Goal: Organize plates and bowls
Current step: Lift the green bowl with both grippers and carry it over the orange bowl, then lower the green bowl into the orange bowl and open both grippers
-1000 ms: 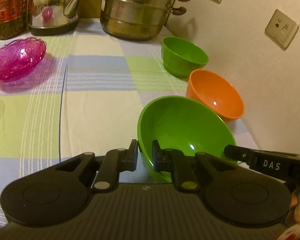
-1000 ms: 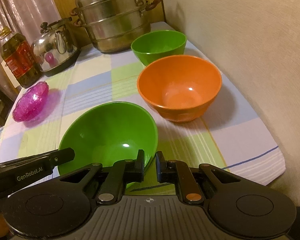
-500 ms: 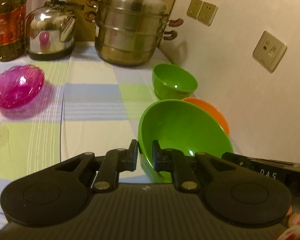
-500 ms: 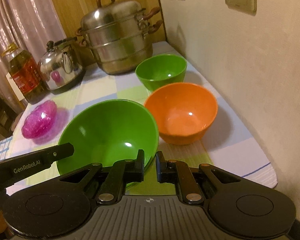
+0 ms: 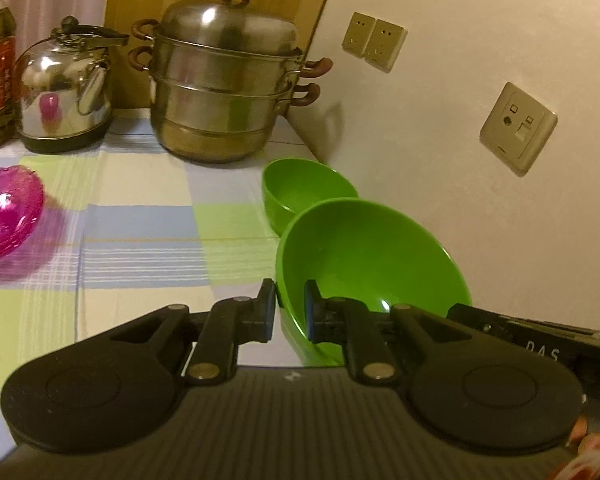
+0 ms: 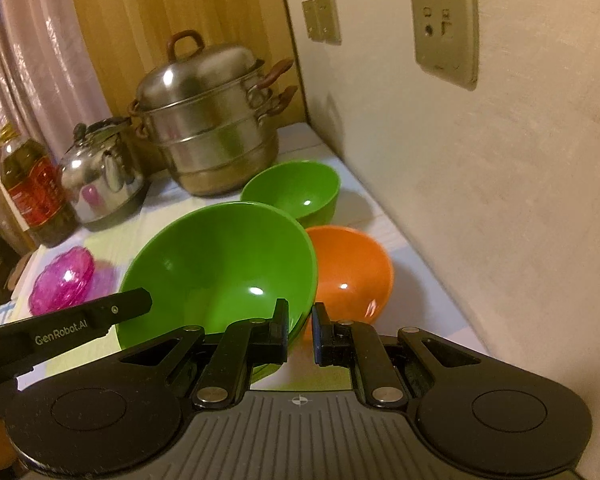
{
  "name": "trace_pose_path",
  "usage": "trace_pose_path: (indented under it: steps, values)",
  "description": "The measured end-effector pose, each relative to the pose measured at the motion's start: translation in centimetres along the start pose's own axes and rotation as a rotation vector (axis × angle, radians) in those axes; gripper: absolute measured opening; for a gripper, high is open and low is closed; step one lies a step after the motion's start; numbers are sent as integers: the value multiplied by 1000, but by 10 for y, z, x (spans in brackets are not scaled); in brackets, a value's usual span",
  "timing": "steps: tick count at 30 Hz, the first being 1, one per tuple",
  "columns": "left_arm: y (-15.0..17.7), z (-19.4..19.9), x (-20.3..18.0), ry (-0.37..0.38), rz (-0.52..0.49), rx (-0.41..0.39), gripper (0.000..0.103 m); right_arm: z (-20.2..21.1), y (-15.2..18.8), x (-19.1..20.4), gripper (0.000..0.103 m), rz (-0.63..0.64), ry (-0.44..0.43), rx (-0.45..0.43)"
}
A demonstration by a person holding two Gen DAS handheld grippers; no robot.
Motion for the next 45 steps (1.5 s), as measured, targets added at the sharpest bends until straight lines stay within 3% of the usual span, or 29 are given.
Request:
trace_pose_path:
  steps: [15, 25, 45]
  values:
    - [-23, -66, -27, 25, -31, 32, 13, -39, -29, -41, 11, -24, 65, 9]
    - [-21, -101, -29, 21, -59, 81, 13, -67, -28, -57, 11, -32, 92, 46]
    - [2, -119, -21, 2, -75, 123, 13, -96, -11, -60, 11, -25, 102, 92]
Point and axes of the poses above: each gripper's, at about its wrist camera, not at the fingertips, and z roughly against the way its jaws point, x to its left, y to its underside, the point moved 8 cm from there along -z, roughly the way its jaws point, and after that the axes turned 3 degrees about y, right-handed, at the moved point
